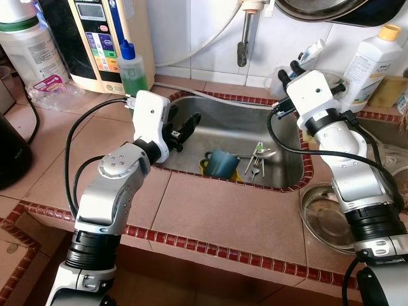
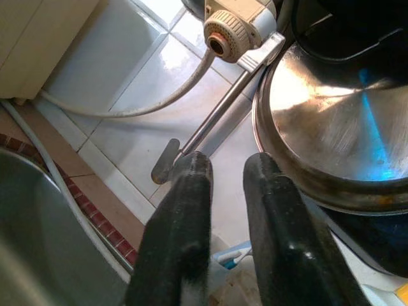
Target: Kitchen organization
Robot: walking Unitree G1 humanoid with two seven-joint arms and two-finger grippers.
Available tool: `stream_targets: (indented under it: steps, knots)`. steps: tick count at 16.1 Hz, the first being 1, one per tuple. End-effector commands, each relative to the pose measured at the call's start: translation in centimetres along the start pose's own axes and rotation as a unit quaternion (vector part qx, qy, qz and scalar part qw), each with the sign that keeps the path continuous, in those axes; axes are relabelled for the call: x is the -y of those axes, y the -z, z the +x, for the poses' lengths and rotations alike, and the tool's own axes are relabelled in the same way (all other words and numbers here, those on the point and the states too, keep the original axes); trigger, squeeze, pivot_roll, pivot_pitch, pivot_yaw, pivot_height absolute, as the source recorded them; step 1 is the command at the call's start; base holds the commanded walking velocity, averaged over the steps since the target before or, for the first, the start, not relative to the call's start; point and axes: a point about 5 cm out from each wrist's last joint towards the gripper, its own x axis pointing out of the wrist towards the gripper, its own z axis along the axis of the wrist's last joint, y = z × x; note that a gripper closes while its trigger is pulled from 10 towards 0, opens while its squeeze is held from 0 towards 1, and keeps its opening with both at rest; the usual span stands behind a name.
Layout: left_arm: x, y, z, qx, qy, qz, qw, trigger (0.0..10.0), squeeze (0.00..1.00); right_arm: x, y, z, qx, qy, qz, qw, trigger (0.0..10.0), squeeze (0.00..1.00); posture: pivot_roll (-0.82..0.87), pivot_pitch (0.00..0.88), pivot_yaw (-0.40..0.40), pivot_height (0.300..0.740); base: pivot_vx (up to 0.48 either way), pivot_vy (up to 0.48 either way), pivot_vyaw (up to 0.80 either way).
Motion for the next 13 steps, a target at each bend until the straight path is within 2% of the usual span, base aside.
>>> stream_targets:
  steps: [1, 7, 9, 10, 11, 12, 13]
  knots:
    - [-0.1, 0.0, 0.1, -0.003, 0.003, 0.0, 1.0, 10.0, 0.0, 0.6, -0.4, 0.3, 0.008, 0.009, 0.003, 1.0, 10.0, 1.0, -0.14, 0.067, 0.02, 0.736, 0.0, 0.0, 0.0]
    - [-0.1, 0.0, 0.1, -0.004, 0.003, -0.001, 1.0, 10.0, 0.0, 0.7, -0.3, 0.4, 0.008, 0.014, 0.008, 1.0, 10.0, 1.0, -0.14, 0.067, 0.02, 0.736, 0.0, 0.0, 0.0]
    - [-0.1, -0.1, 0.1, -0.004, 0.002, -0.001, 1.0, 10.0, 0.0, 0.9, -0.3, 0.4, 0.007, 0.034, 0.072, 0.997, 10.0, 1.0, -0.13, 0.067, 0.018, 0.736, 0.0, 0.0, 0.0]
    - [-0.1, -0.1, 0.1, -0.004, 0.002, -0.001, 1.0, 10.0, 0.0, 1.2, -0.3, 0.5, 0.007, 0.056, 0.134, 0.989, 10.0, 1.0, -0.13, 0.066, 0.017, 0.736, 0.0, 0.0, 0.0]
    - [-0.1, -0.1, 0.0, -0.004, 0.001, -0.001, 1.0, 10.0, 0.0, 1.6, -0.4, 0.5, 0.013, 0.081, 0.223, 0.971, 10.0, 1.0, -0.13, 0.066, 0.017, 0.736, 0.0, 0.0, 0.0]
    - [-0.1, -0.1, 0.0, -0.004, 0.001, -0.001, 1.0, 10.0, 0.0, 2.1, -0.5, 0.5, 0.021, 0.104, 0.301, 0.948, 10.0, 1.0, -0.13, 0.066, 0.016, 0.736, 0.0, 0.0, 0.0]
    - [-0.1, -0.1, 0.0, -0.004, 0.001, -0.001, 1.0, 10.0, 0.0, 2.3, -0.6, 0.5, 0.027, 0.111, 0.339, 0.934, 10.0, 1.0, -0.13, 0.066, 0.016, 0.736, 0.0, 0.0, 0.0]
